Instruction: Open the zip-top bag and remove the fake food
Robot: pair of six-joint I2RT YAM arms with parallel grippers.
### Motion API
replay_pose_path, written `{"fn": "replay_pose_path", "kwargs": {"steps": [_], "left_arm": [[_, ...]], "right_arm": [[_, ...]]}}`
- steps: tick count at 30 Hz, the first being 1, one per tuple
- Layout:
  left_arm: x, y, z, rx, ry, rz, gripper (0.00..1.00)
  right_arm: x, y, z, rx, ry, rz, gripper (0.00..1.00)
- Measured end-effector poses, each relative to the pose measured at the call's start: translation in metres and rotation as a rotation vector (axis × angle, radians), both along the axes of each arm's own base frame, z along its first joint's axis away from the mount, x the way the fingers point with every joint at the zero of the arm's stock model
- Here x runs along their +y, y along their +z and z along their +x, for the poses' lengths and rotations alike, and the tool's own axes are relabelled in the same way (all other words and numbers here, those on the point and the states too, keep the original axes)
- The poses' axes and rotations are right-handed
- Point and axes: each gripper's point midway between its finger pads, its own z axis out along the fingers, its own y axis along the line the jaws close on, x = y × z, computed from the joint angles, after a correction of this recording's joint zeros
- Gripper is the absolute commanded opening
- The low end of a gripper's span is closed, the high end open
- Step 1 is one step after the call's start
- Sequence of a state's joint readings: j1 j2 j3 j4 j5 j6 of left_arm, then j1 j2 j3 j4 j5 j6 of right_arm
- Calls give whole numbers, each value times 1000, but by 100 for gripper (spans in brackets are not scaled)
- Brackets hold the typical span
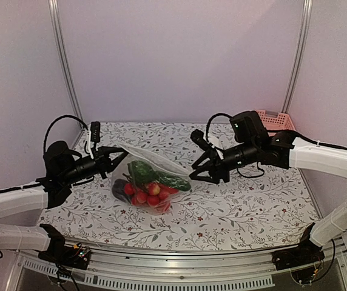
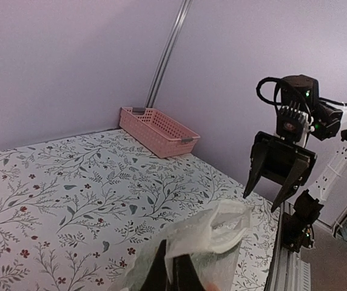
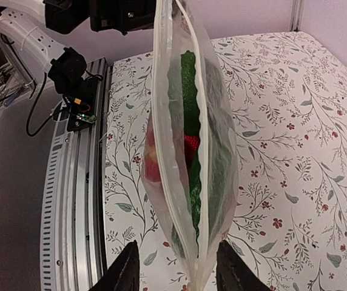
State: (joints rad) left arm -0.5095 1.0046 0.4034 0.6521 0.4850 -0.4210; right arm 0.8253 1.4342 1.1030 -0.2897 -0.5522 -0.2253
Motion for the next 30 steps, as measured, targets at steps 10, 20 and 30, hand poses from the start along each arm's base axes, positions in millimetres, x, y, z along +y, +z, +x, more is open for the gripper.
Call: {"fn": "replay_pose_path", "kwargs": {"steps": [10, 20, 30], "left_arm": [[-28, 18, -24, -81, -205, 23, 0], [-41, 16, -30, -76, -263, 41, 0], [-44, 16, -31, -74, -276, 42, 0]], "right_arm": [[19, 72, 11, -91, 22, 92, 51], [50, 39, -1, -18, 83, 8, 47], [60, 15, -2, 13, 79, -60, 0]]}}
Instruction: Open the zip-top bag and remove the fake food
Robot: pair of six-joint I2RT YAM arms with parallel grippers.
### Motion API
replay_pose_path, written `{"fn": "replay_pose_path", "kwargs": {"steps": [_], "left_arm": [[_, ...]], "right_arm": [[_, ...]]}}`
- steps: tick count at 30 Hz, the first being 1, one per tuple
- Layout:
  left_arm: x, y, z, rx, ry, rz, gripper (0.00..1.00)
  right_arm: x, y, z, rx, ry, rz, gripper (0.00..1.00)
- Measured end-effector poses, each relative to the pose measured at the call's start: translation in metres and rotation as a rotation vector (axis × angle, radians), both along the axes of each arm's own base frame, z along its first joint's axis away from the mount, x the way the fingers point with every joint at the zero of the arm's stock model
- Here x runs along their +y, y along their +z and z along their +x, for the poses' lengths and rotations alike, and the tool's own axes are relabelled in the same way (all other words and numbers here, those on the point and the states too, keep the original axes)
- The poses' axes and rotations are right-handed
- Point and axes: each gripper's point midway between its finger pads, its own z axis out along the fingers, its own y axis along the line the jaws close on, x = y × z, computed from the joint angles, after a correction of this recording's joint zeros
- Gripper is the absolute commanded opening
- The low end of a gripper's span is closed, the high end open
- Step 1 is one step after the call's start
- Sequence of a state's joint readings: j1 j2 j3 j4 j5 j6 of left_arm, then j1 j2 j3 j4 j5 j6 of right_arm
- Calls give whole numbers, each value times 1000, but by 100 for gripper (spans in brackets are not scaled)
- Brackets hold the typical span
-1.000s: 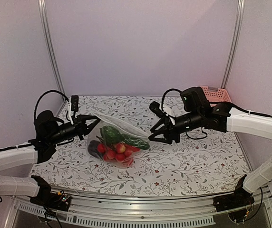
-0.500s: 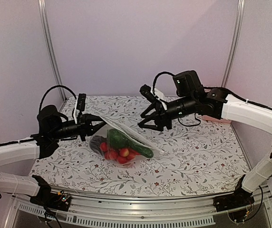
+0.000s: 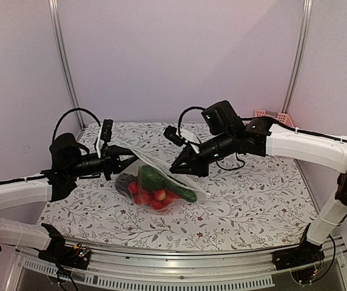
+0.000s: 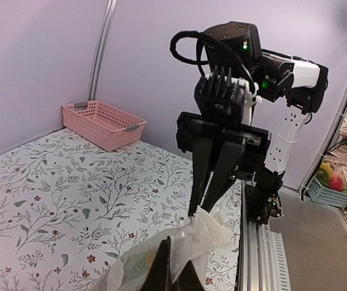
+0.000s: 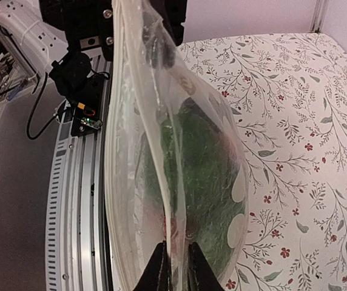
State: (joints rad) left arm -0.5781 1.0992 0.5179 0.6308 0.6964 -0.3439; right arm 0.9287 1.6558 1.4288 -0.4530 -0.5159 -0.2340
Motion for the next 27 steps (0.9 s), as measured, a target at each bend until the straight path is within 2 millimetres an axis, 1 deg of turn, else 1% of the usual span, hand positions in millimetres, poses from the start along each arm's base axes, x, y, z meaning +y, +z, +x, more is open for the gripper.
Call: {"fn": "replay_pose_path", "kwargs": {"steps": [4, 7, 11, 15, 18, 20, 24, 27], "left_arm": [[0, 1, 1, 0, 2, 0, 0], [-1, 1, 6, 9, 20, 5, 0], [-7, 7, 21, 27, 40, 15, 0], [-16, 7, 41, 77, 47, 31, 0], [-23, -2, 53, 137, 44, 55, 6], [-24, -11, 61, 184, 55, 68, 14], [-12, -25, 79, 276, 125, 77, 34], [2, -30, 90, 334, 198, 75, 39]], "right_arm": [[2, -4, -1, 22, 3, -7, 0], [4, -3, -8, 55, 28, 6, 0], [12, 6, -22, 108, 64, 43, 0], [25, 21, -35, 157, 99, 104, 0], [33, 29, -34, 184, 92, 144, 0], [36, 31, -30, 199, 68, 158, 0], [41, 28, -20, 218, 4, 173, 0], [41, 18, -14, 245, -49, 176, 0]]}}
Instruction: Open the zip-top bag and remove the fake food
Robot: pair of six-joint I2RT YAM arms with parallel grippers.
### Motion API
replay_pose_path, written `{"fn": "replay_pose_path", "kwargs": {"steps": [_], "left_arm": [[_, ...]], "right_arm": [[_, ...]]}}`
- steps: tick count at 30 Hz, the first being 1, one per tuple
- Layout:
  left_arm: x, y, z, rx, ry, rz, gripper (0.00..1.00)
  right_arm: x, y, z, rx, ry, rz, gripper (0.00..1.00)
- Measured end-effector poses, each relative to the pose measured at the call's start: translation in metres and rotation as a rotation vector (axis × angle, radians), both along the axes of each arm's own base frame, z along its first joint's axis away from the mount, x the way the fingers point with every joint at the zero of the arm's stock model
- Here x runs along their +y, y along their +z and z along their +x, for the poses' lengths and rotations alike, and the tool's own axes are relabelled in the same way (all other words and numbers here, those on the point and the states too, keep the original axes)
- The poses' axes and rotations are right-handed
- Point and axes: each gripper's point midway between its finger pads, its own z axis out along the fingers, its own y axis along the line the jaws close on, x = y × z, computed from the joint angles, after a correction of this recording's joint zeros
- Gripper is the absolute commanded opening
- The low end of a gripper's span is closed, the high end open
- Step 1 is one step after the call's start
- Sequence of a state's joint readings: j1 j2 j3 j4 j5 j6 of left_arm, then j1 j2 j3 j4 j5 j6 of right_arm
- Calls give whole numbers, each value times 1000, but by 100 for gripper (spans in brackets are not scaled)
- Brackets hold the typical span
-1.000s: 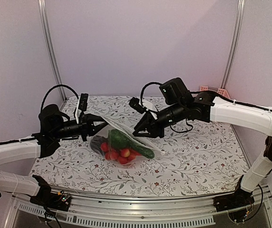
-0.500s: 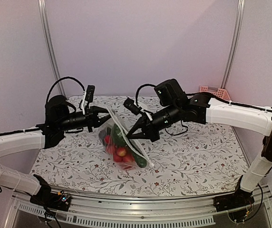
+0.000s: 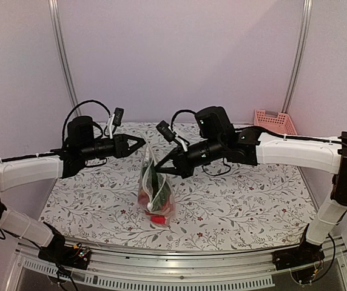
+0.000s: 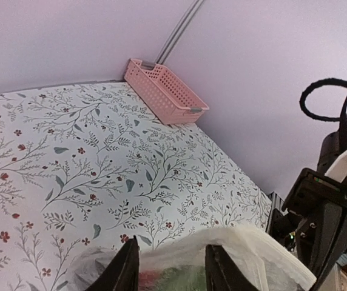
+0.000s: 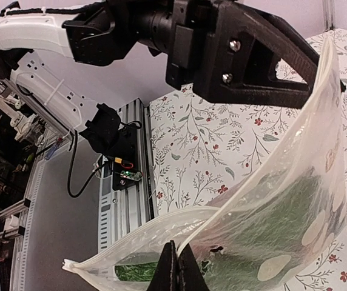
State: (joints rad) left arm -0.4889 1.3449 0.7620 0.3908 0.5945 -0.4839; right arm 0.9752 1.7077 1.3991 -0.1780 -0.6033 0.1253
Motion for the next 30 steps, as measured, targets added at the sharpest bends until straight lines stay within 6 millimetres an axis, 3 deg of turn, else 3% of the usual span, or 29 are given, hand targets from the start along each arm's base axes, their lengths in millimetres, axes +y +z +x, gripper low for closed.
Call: {"fn": "replay_pose_path", "kwargs": {"steps": [5, 9, 13, 16, 24, 30], "left_arm": [[20, 13, -5, 49, 92, -20, 46], [34, 34, -30, 39, 128, -56, 51], [31, 43, -60, 40, 110, -65, 51], [28, 35, -74, 79, 95, -57, 51], [27, -13, -85, 234, 127, -10, 44], [17, -33, -95, 306, 100, 8, 35]], "right_arm": [[1, -9, 8, 55, -73, 12, 0], [4, -4, 12, 73, -101, 36, 0], [8, -2, 16, 81, -119, 54, 0], [10, -4, 18, 87, -126, 56, 0], [11, -3, 19, 95, -131, 65, 0], [11, -3, 19, 98, -132, 65, 0]]}}
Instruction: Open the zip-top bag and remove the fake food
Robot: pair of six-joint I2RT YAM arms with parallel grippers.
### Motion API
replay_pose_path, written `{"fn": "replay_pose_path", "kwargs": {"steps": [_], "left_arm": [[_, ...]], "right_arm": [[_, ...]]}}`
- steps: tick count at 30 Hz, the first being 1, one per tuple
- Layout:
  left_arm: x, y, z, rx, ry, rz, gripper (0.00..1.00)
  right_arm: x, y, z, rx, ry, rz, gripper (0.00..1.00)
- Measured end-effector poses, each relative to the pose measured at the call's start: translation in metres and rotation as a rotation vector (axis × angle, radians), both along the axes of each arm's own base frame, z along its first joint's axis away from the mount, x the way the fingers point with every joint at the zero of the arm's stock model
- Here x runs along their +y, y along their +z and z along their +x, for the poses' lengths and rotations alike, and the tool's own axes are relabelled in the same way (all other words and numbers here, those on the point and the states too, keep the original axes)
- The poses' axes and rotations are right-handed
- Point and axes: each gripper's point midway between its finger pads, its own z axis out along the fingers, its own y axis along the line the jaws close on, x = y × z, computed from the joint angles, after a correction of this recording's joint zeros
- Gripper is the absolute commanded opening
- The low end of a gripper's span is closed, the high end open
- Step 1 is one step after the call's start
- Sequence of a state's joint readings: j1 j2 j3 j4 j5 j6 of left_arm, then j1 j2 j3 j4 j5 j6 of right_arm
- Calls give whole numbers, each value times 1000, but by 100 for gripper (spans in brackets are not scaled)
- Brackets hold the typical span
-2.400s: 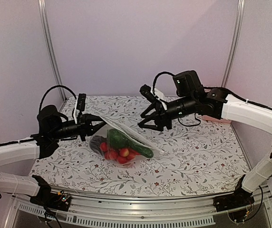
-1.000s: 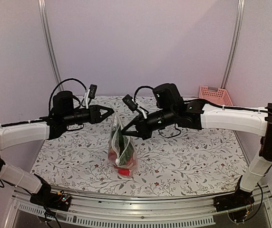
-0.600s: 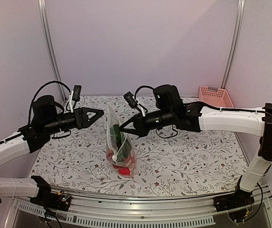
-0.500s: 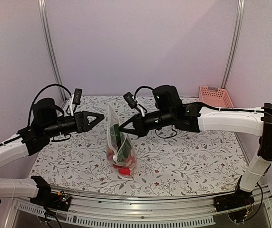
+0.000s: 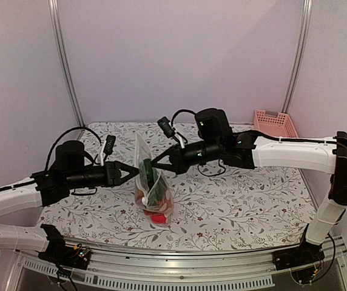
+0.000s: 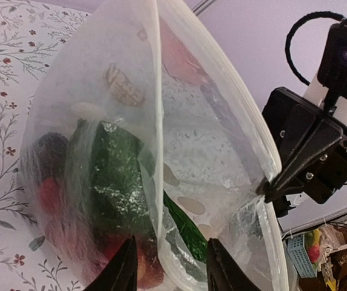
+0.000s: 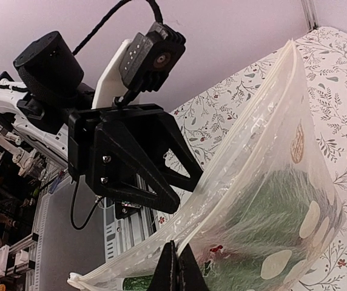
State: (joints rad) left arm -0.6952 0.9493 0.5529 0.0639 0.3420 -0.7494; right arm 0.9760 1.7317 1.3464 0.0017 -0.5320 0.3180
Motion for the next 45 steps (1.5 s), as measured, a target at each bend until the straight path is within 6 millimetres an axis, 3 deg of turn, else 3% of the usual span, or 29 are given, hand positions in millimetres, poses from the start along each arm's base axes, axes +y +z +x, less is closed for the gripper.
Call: {"fn": "replay_pose_path", "kwargs": {"steps": [7, 12, 17, 21, 32, 35, 38, 45], "left_arm": [[-9, -5, -3, 22, -18, -18, 23], [-14, -10, 0, 35, -18, -21, 0], [-11, -1, 3, 9, 10, -39, 0], [2, 22, 5, -55, 65, -70, 0], [52, 53, 23, -115, 217, -14, 0], [56, 50, 28, -114, 224, 19, 0], [48, 32, 33, -77, 188, 57, 0], [17, 4, 35, -26, 54, 83, 0]], "right_arm": [[0, 0, 0, 0, 0, 0, 0], [0, 0, 1, 0, -1, 0, 0], [-2, -2, 4, 0, -8, 1, 0], [1, -3, 11, 0, -13, 7, 0], [45, 1, 31, 44, 28, 103, 0], [50, -12, 34, 69, 25, 106, 0], [46, -35, 34, 97, 14, 87, 0], [-4, -135, 21, 217, -64, -73, 2]]}}
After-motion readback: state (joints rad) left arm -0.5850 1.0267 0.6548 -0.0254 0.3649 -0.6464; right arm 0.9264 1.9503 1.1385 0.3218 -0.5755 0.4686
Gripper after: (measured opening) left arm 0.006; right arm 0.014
